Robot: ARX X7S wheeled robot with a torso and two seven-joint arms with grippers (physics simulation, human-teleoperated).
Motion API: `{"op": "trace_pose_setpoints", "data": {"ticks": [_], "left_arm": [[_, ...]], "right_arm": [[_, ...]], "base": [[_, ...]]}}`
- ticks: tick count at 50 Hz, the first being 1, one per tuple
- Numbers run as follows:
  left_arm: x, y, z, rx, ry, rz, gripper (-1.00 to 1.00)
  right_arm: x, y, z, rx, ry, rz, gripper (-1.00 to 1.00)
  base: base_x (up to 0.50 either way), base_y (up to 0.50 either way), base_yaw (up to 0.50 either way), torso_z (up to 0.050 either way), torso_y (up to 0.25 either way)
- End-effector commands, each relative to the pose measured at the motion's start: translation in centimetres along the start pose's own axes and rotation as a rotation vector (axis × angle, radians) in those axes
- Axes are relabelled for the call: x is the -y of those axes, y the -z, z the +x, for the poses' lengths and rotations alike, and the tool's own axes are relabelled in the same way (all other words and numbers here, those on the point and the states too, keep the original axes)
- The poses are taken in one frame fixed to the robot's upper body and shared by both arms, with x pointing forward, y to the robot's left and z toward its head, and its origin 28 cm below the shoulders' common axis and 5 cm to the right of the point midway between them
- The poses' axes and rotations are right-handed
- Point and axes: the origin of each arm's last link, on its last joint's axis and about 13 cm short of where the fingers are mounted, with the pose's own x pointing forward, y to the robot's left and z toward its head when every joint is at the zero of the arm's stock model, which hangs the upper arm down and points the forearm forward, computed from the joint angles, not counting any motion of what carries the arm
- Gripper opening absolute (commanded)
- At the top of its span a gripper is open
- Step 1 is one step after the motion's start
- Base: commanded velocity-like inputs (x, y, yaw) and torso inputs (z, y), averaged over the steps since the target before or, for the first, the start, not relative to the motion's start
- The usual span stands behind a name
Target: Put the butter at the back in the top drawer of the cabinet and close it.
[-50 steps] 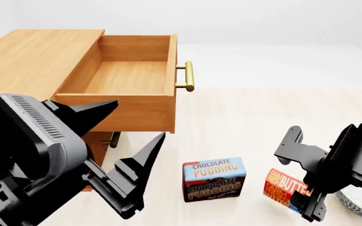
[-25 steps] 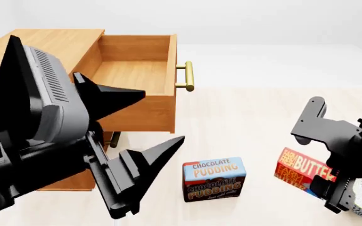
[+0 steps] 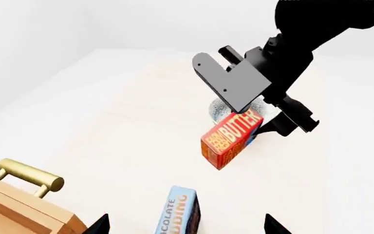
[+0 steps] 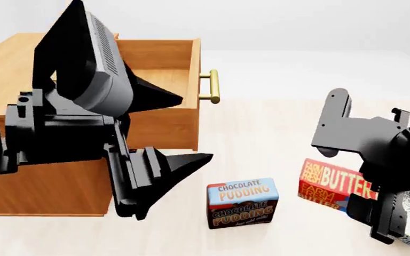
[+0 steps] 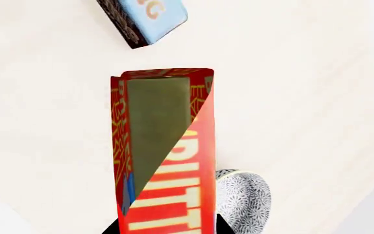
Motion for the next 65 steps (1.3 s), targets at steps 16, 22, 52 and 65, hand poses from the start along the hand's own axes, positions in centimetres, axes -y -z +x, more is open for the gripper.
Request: {"op": "trace_pose_setpoints", "data": {"ticks": [16,22,52,65], "left_arm": [[-0.9,0.3,0.7,-0.123,0.143,0.017,1.00],[-0.6,0.2,0.9,-0.131,0.174,0.033,1.00],[-0.1,1.3,2.6,-0.143,0.263,0.059,1.00],[-0.2,2.3,3.6,-0.197,0.283,0.070,1.00]], "right_arm": [[-1.7,-1.9,-3.4,0.173,0.002,-0.150,-1.00],[-2.2,-2.4,-3.7,0.198,0.003,-0.176,-1.00],[-3.8,-3.7,-5.1,0.299,-0.016,-0.269,-1.00],[-4.2,-3.9,-5.9,0.316,-0.007,-0.291,-1.00]], "base": [[0.00,0.00,0.00,0.001,0.001],[0.00,0.00,0.00,0.000,0.002],[0.00,0.00,0.00,0.000,0.001],[0.00,0.00,0.00,0.001,0.000]]}}
